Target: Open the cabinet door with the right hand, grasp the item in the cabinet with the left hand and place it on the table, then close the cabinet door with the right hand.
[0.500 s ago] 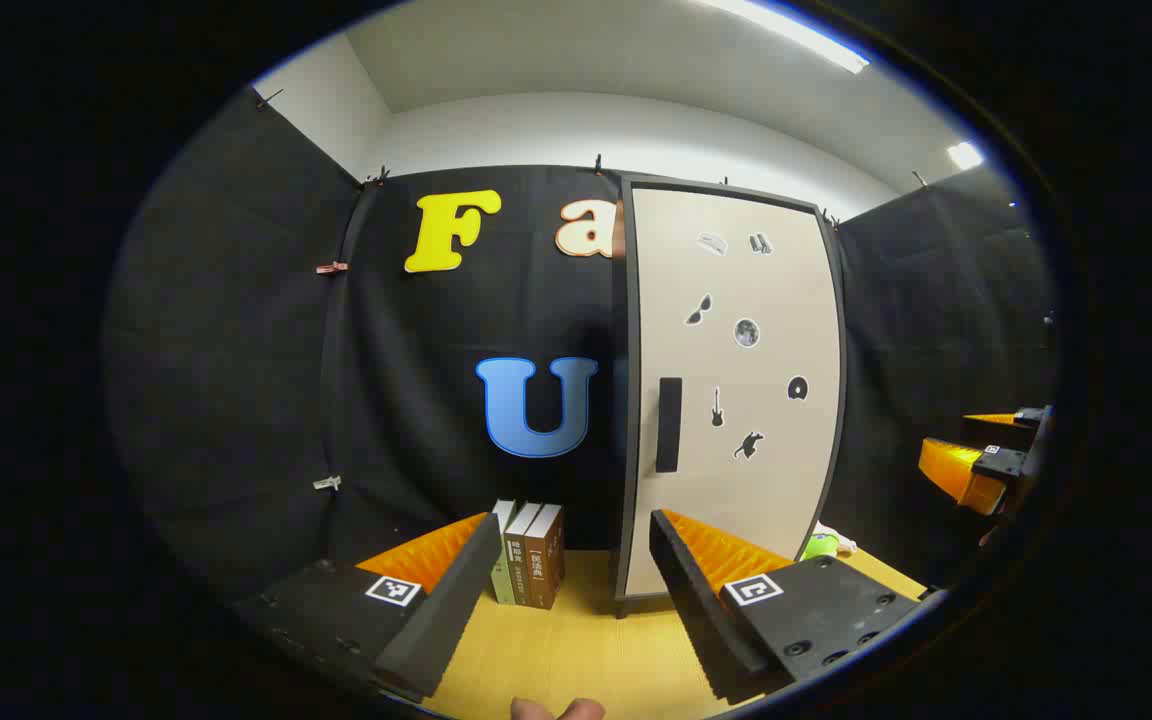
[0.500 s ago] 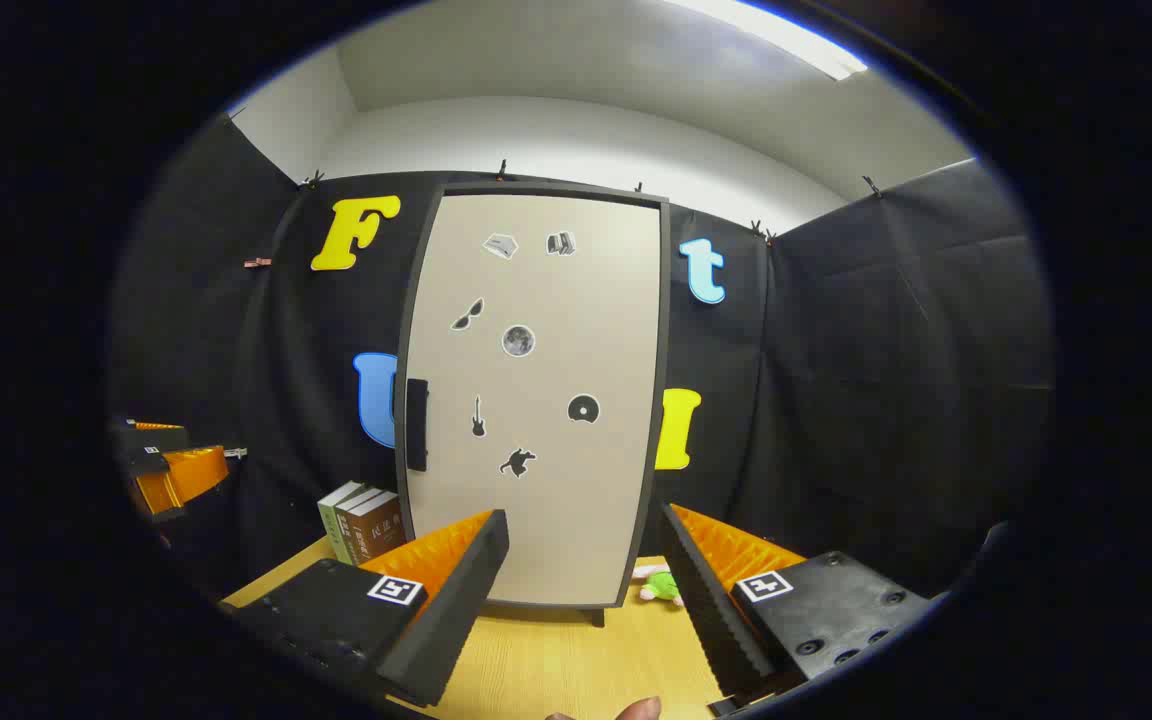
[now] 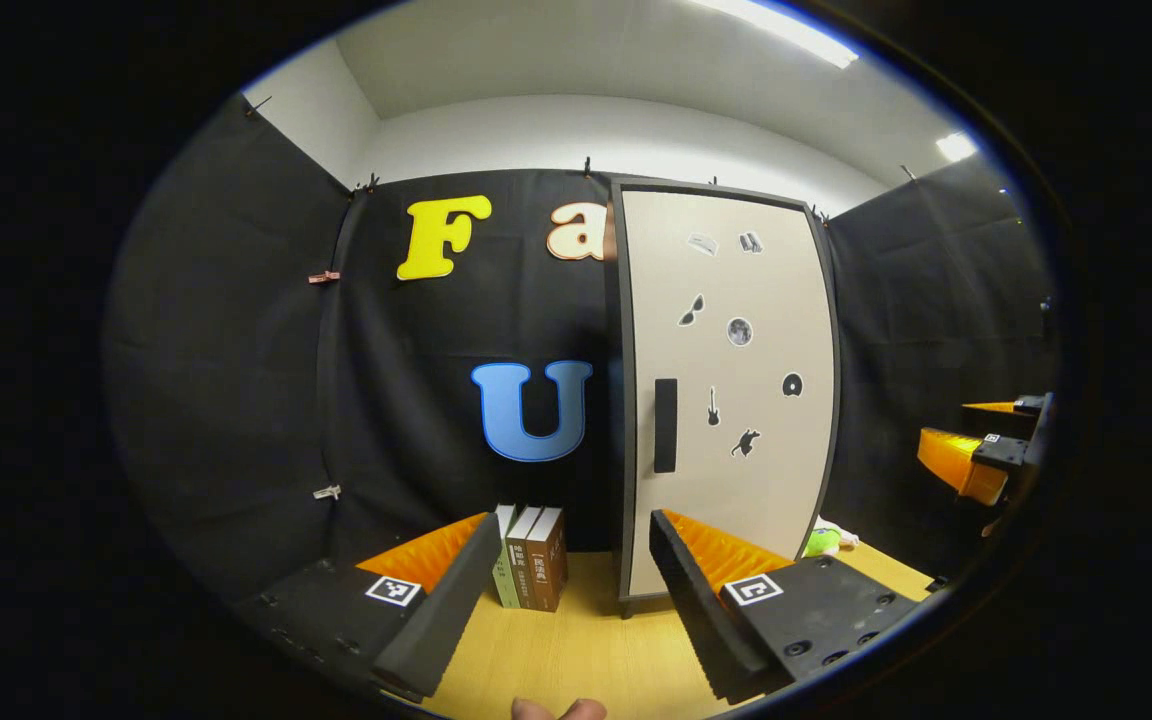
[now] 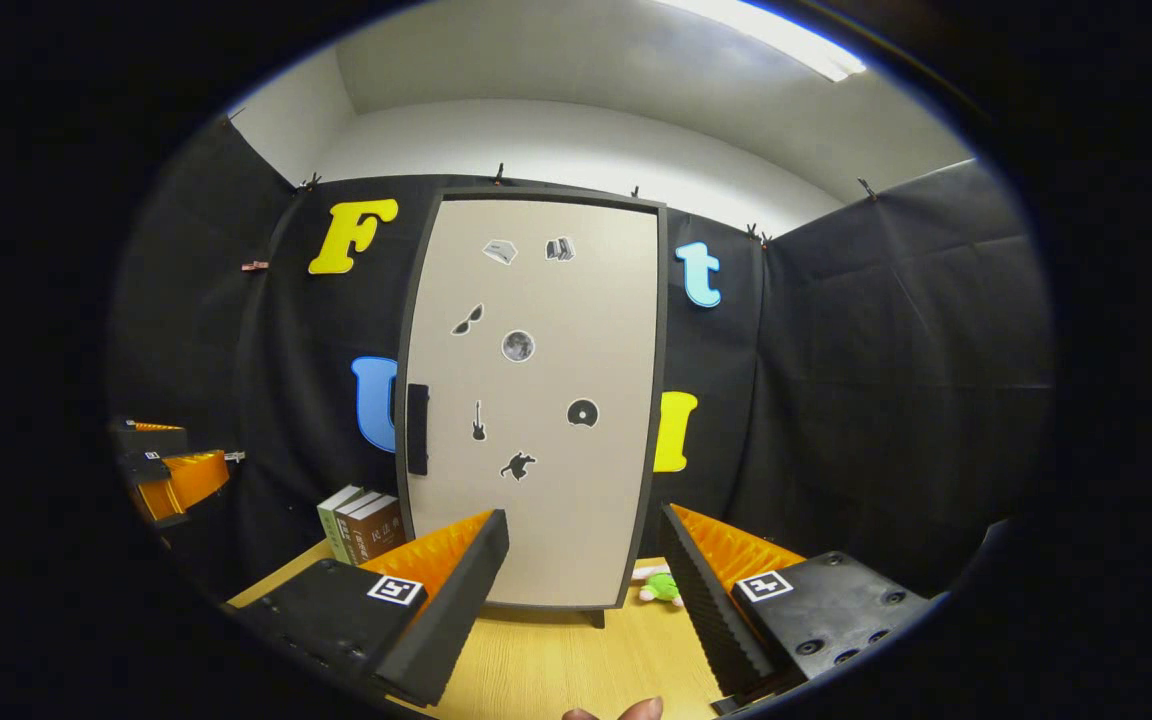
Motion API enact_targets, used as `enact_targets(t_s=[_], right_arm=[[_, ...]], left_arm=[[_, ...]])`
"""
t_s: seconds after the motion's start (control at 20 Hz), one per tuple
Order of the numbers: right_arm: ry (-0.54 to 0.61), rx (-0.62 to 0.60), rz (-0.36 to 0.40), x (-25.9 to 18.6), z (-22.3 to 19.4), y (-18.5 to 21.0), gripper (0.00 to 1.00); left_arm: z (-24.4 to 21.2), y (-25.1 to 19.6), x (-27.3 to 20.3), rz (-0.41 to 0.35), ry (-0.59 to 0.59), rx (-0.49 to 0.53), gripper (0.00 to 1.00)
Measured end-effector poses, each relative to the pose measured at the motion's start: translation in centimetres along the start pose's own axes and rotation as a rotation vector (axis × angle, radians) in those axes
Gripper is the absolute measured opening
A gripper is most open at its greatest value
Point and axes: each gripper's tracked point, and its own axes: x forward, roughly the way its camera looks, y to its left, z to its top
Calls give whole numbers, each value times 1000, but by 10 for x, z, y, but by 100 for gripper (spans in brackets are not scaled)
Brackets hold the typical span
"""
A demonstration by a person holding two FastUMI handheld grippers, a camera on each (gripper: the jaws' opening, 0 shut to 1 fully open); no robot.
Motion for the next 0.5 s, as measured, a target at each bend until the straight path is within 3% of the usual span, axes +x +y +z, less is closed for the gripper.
enact_targets(t_s=[0.5], right_arm=[[0, -7, 13, -4, 1, 11, 98]], left_arm=[[1, 9, -1, 2, -3, 3, 94]])
